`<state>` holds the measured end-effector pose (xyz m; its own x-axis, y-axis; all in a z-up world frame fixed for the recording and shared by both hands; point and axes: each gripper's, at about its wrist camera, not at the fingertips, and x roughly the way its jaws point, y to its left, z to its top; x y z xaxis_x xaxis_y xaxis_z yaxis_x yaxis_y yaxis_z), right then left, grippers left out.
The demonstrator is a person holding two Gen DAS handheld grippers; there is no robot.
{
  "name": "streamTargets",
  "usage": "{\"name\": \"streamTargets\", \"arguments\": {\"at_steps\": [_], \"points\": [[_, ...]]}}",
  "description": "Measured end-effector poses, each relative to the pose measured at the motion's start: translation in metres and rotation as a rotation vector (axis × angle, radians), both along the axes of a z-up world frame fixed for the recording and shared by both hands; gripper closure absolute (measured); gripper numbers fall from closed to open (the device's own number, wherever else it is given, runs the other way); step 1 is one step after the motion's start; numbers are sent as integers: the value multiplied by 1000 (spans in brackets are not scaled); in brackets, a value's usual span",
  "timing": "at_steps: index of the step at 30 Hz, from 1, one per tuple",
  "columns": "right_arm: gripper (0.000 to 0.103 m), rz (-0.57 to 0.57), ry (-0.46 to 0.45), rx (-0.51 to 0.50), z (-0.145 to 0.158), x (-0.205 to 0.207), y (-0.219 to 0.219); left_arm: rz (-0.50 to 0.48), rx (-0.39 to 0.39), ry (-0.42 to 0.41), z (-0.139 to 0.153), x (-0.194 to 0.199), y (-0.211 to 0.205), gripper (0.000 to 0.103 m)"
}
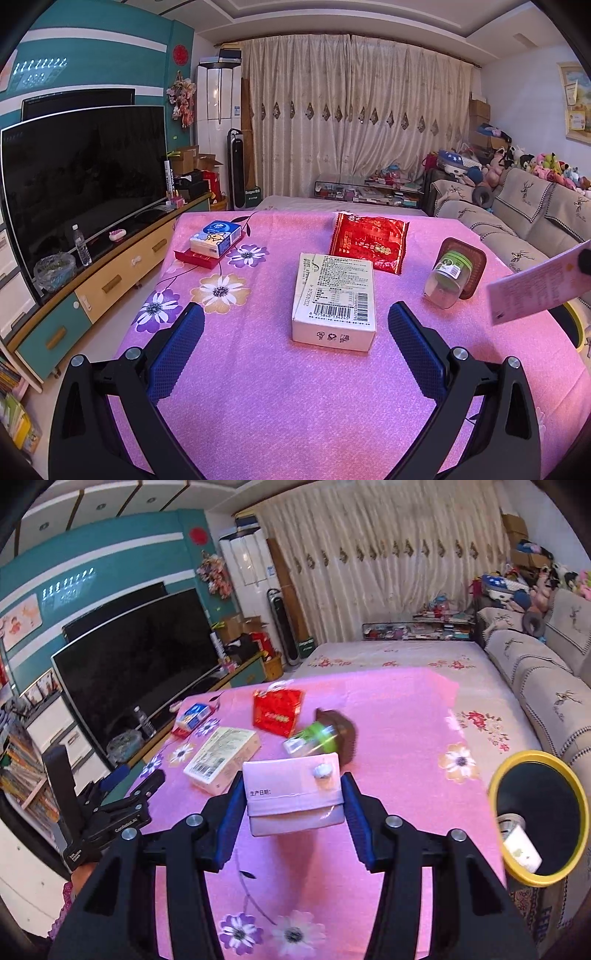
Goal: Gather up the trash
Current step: 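Carry the milk carton with the right gripper into the yellow bin and release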
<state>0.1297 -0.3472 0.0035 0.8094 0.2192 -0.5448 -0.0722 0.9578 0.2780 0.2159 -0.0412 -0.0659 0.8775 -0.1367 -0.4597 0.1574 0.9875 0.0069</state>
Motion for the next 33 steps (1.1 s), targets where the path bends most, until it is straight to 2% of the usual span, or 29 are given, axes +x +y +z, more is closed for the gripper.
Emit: {"name": "streamTargets", "arguments": {"at_steps": [9, 17, 21, 27, 31, 33], "points": [[54, -324, -9, -29, 1, -29, -111, -8, 16, -20, 2, -4, -3, 5], [54, -563, 89, -66, -38, -28, -190, -10, 28, -16, 2, -4, -6, 5], [54, -632, 152, -81, -64, -19, -213, -13, 34, -11, 2, -3, -7, 5], [54, -669, 226, -96, -95, -2, -227, -15, 40, -4, 1, -1, -8, 5], [53, -667, 240, -101, -100, 2, -222, -16, 43, -3, 1, 0, -9, 5], [49, -662, 236, -108, -97, 2, -217, -16, 43, -3, 1, 0, -9, 5]]}}
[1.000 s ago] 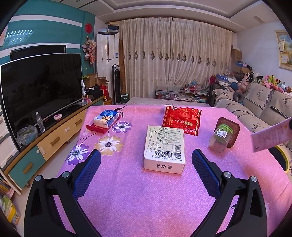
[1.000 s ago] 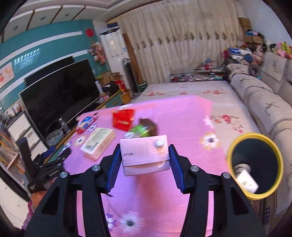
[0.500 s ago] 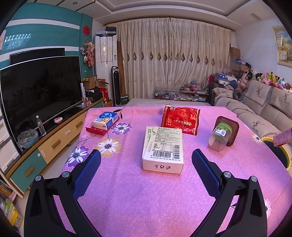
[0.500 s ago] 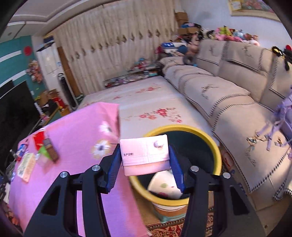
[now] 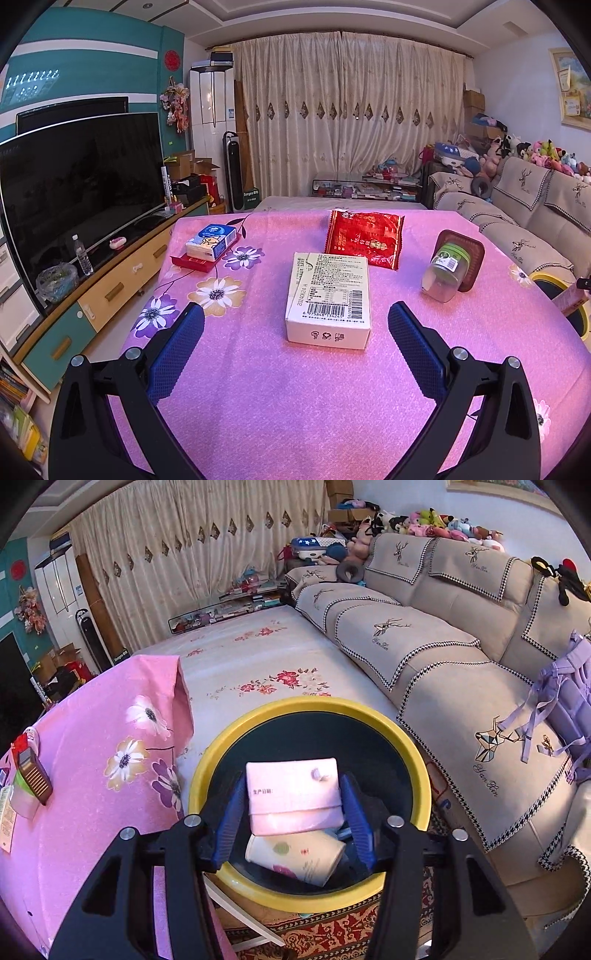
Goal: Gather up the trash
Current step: 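Carry the milk carton with the right gripper into the yellow bin and release, then grasp the white box with the left gripper and lift it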
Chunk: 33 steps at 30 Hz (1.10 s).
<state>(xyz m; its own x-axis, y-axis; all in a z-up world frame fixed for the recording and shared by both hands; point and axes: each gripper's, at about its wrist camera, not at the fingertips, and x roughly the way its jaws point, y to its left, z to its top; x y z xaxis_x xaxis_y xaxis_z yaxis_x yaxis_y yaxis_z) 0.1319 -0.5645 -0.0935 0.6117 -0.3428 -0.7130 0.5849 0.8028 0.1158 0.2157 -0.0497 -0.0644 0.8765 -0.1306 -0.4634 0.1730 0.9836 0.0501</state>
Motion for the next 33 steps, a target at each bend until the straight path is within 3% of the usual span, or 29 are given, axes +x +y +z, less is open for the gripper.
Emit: {"name": "streamTargets", "arguments": {"at_steps": [11, 20, 26, 33], "points": [[45, 117, -102, -29, 32, -2, 54, 5, 19, 2, -1, 0, -1, 5], [45, 242, -132, -42, 24, 16, 106, 4, 74, 12, -3, 2, -10, 5], [45, 269, -130, -40, 18, 21, 114, -15, 91, 85, -9, 16, -19, 5], [45, 276, -121, -47, 17, 21, 114, -53, 41, 183, -12, 45, -32, 5]]}}
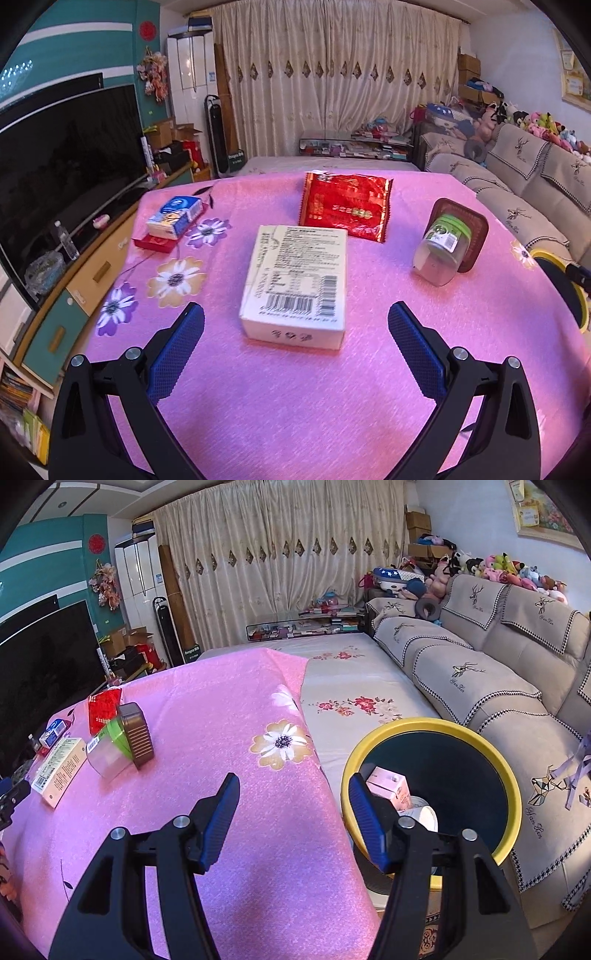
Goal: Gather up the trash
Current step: 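Grasp the white box with the left gripper and lift it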
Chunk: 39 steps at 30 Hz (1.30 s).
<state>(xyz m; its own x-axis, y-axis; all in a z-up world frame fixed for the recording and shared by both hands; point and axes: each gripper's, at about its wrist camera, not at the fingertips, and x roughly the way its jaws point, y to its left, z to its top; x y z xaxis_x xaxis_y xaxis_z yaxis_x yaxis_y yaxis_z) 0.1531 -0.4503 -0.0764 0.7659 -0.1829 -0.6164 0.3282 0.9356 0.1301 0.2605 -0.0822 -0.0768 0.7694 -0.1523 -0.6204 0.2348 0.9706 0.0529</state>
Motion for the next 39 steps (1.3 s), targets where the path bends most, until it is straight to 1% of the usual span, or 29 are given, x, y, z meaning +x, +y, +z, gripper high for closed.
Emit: {"name": "streamTargets", "arguments": {"at_steps": [5, 10, 12, 14, 18, 22, 25, 28, 29, 33, 35, 36, 37, 39], "points": [[45, 4, 5, 16, -1, 1, -3, -20, 21, 30, -2, 18, -18, 5], [45, 13, 10, 18, -2, 2, -3, -25, 19, 112, -16, 37, -24, 5], [45, 16, 12, 22, -3, 3, -2, -19, 19, 132, -21, 41, -25, 5], [45, 17, 15, 27, -3, 4, -2, -16, 48, 125, -22, 43, -29, 5], [45, 17, 18, 34, -4, 5, -3, -7, 76, 130, -24, 48, -30, 5], [45, 20, 16, 34, -4, 6, -3, 24, 35, 130, -21, 51, -19, 5], [45, 24, 18, 36, -5, 7, -2, 42, 58, 137, -25, 55, -16, 5], [45, 28, 17, 40, -6, 7, -2, 39, 85, 153, -32, 59, -17, 5], [45, 28, 17, 41, -6, 7, -2, 36, 87, 164, -34, 61, -17, 5], [45, 32, 21, 40, -7, 8, -1, 31, 91, 171, -35, 65, -18, 5], [45, 33, 21, 35, -6, 7, -1, 29, 97, 180, -37, 67, -18, 12], [45, 34, 22, 35, -6, 7, 0, 28, 101, 186, -38, 68, -19, 20], [45, 33, 22, 36, -6, 7, 0, 27, 101, 192, -39, 69, -19, 23], [45, 34, 23, 36, -7, 7, 0, 28, 94, 190, -39, 69, -19, 24]]}}
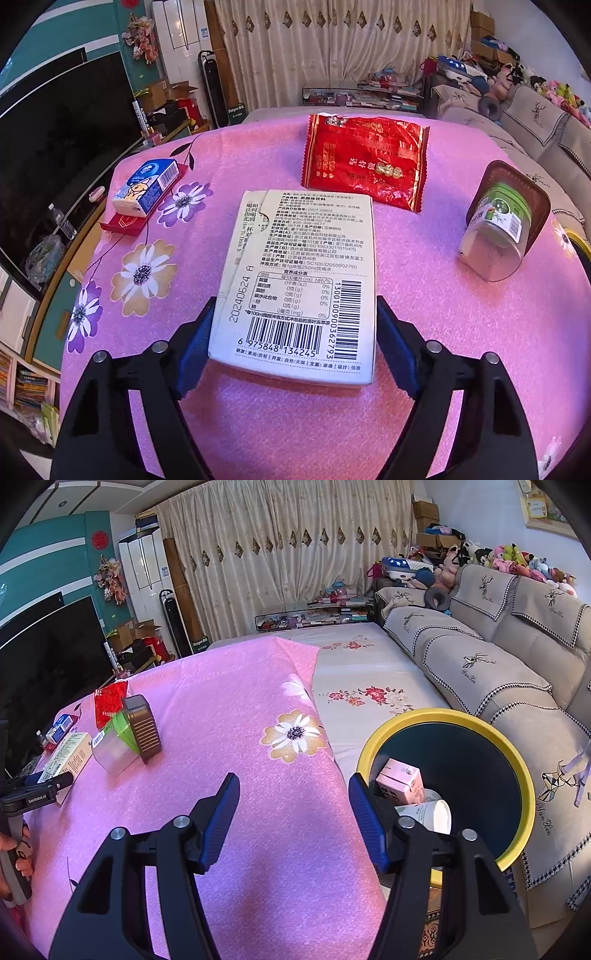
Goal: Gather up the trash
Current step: 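Grasp the white box with the left gripper and lift it, then carry the white box with the left gripper into the yellow bin and release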
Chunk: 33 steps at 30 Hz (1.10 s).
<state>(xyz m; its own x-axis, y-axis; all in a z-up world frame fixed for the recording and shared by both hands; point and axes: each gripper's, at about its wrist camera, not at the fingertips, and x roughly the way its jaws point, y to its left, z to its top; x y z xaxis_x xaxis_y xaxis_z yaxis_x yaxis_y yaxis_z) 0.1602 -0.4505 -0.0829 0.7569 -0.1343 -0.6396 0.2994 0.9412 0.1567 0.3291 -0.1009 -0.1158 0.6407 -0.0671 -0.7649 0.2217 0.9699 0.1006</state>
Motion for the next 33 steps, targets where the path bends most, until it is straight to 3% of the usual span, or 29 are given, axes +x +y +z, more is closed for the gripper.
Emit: {"name": "streamTargets", "arguments": {"at_steps": [7, 18, 25, 33], "points": [[45, 6, 6, 8, -1, 1, 0, -3, 3, -68, 13, -20, -3, 26], [45, 3, -41, 2, 7, -16, -3, -152, 19, -238, 81, -91, -50, 26], [45, -46, -89, 3, 29, -55, -33, -299, -9, -256, 103, -116, -119, 26], [45, -188, -107, -17, 40, -113, -92, -490, -17, -218, 92, -127, -239, 26]]}}
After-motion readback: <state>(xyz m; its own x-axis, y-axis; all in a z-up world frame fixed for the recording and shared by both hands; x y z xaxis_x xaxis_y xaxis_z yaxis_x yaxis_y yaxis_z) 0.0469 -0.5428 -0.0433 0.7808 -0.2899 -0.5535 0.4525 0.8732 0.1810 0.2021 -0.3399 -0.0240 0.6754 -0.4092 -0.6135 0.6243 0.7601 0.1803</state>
